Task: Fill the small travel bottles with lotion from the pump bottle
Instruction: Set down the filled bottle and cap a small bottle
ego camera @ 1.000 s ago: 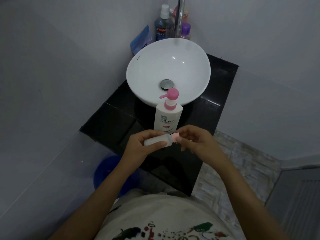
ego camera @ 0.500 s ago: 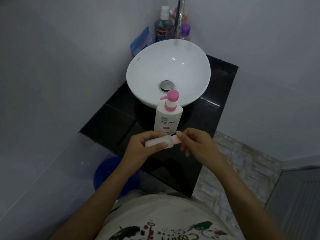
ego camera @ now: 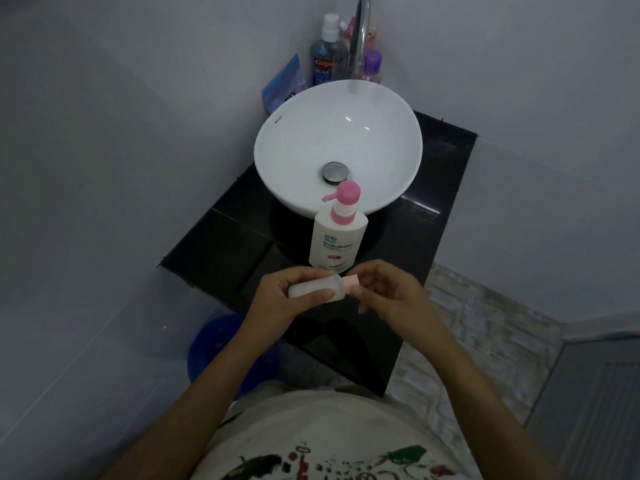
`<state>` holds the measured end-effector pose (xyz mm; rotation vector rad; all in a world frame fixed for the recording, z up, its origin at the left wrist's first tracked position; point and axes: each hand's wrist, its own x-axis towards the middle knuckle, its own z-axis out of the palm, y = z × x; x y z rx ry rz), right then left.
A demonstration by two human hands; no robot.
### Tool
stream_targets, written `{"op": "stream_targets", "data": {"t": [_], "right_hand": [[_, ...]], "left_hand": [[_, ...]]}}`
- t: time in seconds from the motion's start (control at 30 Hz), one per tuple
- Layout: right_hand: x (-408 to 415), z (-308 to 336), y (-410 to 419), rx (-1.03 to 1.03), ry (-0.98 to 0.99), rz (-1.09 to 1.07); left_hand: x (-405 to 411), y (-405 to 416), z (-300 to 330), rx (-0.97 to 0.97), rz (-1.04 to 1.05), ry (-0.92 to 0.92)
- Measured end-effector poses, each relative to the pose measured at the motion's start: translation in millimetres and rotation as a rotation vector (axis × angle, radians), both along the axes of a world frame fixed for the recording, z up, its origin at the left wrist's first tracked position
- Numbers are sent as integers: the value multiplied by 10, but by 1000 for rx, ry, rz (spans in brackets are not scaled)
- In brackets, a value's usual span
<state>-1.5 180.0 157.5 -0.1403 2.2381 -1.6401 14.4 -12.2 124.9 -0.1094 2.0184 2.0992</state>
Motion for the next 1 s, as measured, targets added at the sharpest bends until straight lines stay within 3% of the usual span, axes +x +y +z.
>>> {"op": "stream_targets", "data": {"t": [0.43,0.77,1.0], "right_hand": [[172,-133,-46,47,-76,-41],[229,-226,-80,-62,-145,-188],[142,-177,44,105,137,-189]], "left_hand": [[126,1,-104,13,-12,-57],[107,58,-219,-33,-11,-31],[6,25,-357,-245,-17,73]]}}
